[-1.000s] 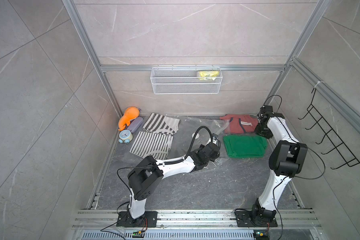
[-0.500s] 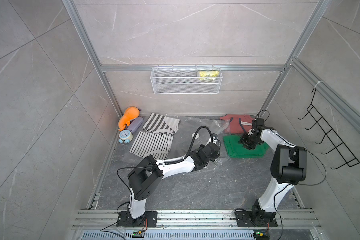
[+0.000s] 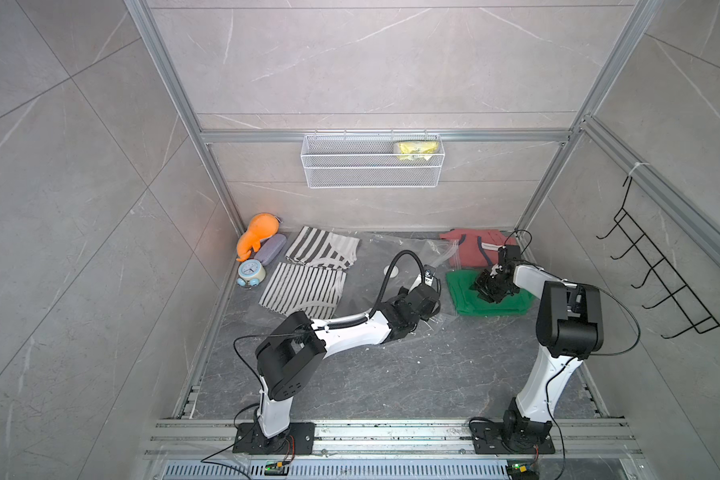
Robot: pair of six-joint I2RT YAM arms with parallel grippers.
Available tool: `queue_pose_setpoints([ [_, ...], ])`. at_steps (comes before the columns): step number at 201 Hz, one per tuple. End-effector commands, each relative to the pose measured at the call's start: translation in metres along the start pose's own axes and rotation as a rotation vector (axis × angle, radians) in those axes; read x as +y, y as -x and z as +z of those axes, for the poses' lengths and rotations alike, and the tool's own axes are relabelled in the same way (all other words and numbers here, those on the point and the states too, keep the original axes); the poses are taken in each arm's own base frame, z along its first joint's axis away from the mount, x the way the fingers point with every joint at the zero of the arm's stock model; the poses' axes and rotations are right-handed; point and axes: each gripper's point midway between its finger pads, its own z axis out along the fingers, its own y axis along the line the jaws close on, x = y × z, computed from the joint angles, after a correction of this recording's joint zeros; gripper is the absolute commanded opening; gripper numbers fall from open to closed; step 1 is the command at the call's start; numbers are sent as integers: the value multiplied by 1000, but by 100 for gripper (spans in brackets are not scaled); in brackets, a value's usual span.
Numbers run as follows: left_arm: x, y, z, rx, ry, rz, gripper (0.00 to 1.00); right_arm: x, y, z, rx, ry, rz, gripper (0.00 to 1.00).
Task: Take the tank top out of the vacuum bag
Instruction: Adjust the tank top at the center of the board.
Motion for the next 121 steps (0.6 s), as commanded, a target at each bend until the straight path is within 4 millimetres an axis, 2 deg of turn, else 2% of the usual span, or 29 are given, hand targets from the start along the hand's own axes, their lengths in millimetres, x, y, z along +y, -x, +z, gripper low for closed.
queue_pose_setpoints([
  [1,11,36,-14,-85,54,-29,0,-20,5,4,-30,-40,60,41],
  [46,19,47,-22,-115,87,-39,0,-41,10,10,-40,-55,119,41],
  [89,39,64,-40,-173,165,-43,0,-44,14,7,-63,-25,171,40],
  [121,51,86,-60,-236,196,-42,0,-42,14,5,-63,-8,177,39],
])
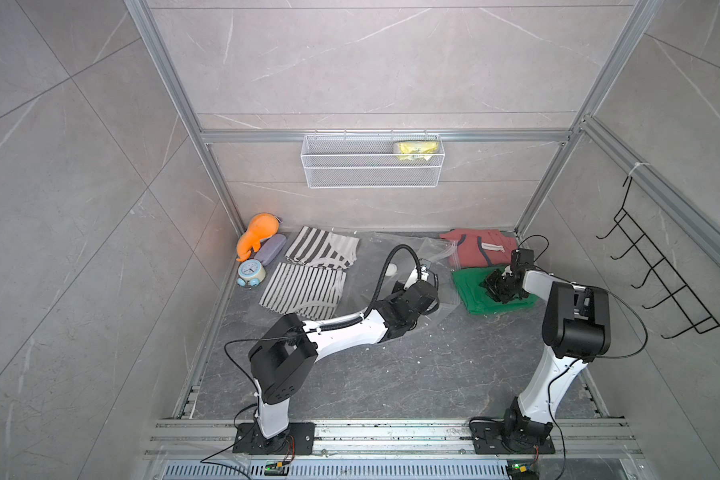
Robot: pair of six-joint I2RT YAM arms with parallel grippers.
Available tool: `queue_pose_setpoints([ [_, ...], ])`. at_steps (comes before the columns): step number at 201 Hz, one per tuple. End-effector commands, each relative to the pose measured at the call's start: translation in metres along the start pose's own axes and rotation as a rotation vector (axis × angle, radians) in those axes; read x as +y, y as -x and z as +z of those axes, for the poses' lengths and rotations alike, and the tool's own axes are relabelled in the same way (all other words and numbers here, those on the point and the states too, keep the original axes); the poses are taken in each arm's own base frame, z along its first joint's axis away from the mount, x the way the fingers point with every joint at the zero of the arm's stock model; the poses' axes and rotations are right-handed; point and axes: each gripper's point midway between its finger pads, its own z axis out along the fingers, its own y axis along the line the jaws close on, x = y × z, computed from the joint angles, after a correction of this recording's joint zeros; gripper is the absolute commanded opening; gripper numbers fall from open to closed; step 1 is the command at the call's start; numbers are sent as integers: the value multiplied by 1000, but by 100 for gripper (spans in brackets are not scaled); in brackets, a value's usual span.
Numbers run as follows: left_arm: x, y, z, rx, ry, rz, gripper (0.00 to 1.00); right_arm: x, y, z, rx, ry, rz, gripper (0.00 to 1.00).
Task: Take the tank top out of the vacuum bag
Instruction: Adjust the tank top at the center of the board.
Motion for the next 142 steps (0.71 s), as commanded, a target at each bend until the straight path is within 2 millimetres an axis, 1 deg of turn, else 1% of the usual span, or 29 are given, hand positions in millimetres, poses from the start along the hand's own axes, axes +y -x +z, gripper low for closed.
queue_pose_setpoints([
  [1,26,57,-30,-146,64,-50,0,-26,-13,6,30,-72,53,39],
  [38,40,77,-48,-204,77,-87,0,-26,-18,6,40,-62,58,39],
  [74,49,89,-62,-244,73,-123,0,-26,-20,7,45,-57,65,39],
  [109,55,95,-72,-268,81,-143,0,-25,-21,4,40,-53,70,39],
  [115,55,95,-73,-274,74,-140,0,-26,-22,4,41,-53,73,39],
  [124,49,97,-74,-281,45,-121,0,-25,-24,5,45,-49,77,39],
  [142,50,99,-79,-291,64,-114,0,-23,-30,7,56,-46,78,39],
])
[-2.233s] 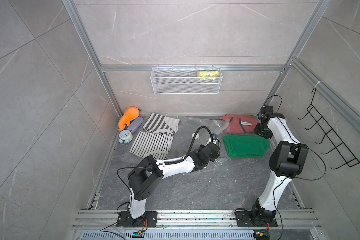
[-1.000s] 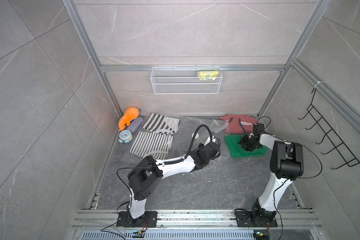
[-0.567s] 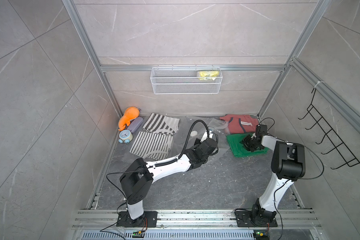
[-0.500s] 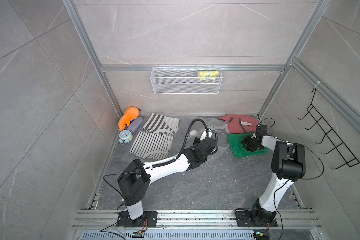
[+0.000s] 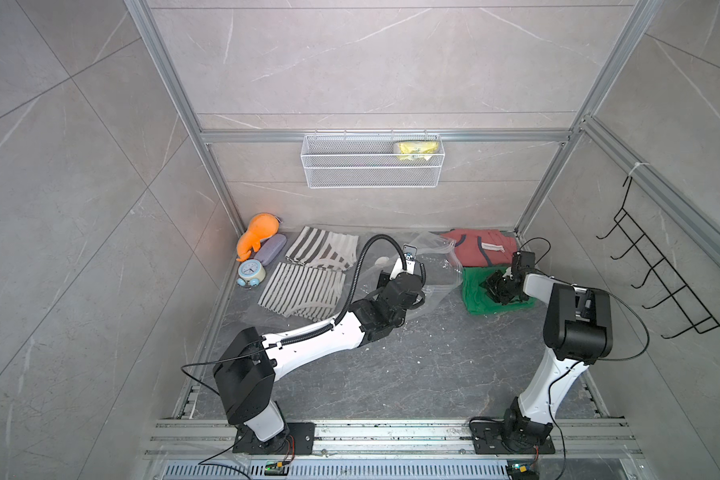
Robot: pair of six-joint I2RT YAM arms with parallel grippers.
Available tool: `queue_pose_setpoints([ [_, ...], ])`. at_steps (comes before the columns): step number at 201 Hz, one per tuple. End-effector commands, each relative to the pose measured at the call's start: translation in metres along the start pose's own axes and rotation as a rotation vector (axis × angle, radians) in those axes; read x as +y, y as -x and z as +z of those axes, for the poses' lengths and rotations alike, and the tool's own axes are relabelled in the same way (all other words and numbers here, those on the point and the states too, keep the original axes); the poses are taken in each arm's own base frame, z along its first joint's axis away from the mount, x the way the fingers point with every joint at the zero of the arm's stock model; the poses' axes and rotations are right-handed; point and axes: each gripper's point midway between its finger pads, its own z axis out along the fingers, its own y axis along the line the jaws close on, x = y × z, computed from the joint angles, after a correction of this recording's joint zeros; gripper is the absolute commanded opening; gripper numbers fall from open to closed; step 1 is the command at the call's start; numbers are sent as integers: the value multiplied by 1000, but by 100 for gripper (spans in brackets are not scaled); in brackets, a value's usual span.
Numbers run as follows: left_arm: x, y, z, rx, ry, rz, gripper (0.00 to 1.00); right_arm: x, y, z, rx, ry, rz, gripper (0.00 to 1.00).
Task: Take the tank top out of the vacuum bag
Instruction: Adjust the tank top at the center of the board, then move the tank top to the center of the board.
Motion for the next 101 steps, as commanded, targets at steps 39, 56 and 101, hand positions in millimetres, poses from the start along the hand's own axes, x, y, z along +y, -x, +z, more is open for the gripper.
queue_pose_setpoints([
  [39,17,55,-33,-178,5,-86,0,-21,-38,8,70,-86,54,39],
  [56,18,56,-37,-189,-9,-91,0,-19,-41,8,67,-98,43,39],
  [101,12,39,-34,-157,-35,-71,0,-16,-44,7,28,-106,63,39],
])
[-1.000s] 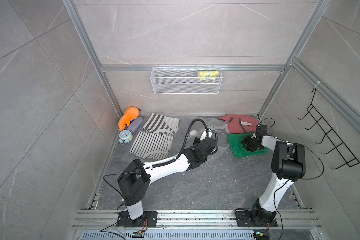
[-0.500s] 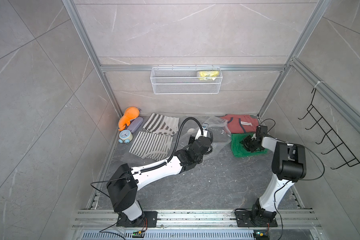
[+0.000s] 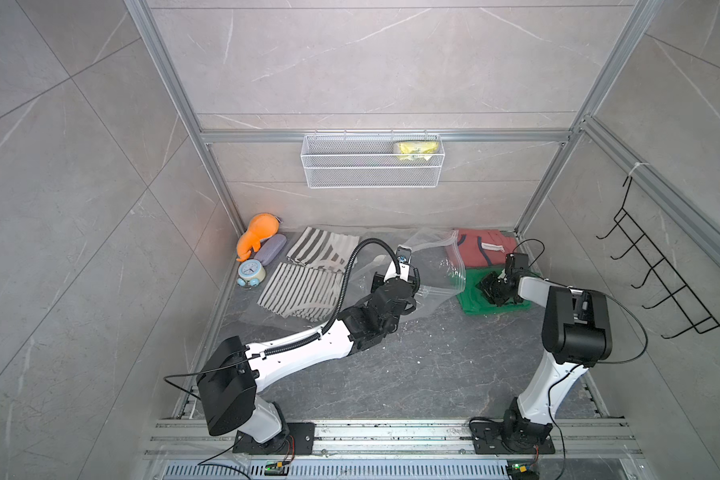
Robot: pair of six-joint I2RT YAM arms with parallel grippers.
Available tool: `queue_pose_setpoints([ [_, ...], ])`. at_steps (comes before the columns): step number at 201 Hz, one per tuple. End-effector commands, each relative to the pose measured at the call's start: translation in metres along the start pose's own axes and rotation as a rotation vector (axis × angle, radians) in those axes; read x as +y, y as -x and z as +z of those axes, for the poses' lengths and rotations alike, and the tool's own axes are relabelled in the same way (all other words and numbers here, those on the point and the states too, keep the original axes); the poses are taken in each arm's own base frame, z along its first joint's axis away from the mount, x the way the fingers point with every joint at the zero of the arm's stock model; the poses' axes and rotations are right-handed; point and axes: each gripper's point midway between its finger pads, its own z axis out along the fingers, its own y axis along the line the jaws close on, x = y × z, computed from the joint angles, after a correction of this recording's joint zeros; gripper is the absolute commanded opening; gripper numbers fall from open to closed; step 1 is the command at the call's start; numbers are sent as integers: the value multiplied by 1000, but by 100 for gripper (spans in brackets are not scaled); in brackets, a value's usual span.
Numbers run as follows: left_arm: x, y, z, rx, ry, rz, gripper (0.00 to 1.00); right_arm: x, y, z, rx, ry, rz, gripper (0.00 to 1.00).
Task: Take the tank top out of the vacuum bag
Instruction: Move the tank top to the center of the board.
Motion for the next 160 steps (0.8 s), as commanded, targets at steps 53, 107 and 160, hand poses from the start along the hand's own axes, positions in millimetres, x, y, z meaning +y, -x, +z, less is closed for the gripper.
queue_pose_setpoints([
  [53,-11,3,-7,-30,-83,-38,0,-12,-28,11,30,-100,56,39],
  [107,-18,-9,-3,-6,-103,-14,0,0,-27,18,37,-85,52,40],
  [160,-18,-15,-2,7,-102,-3,0,15,-13,-6,-23,-74,-10,43],
])
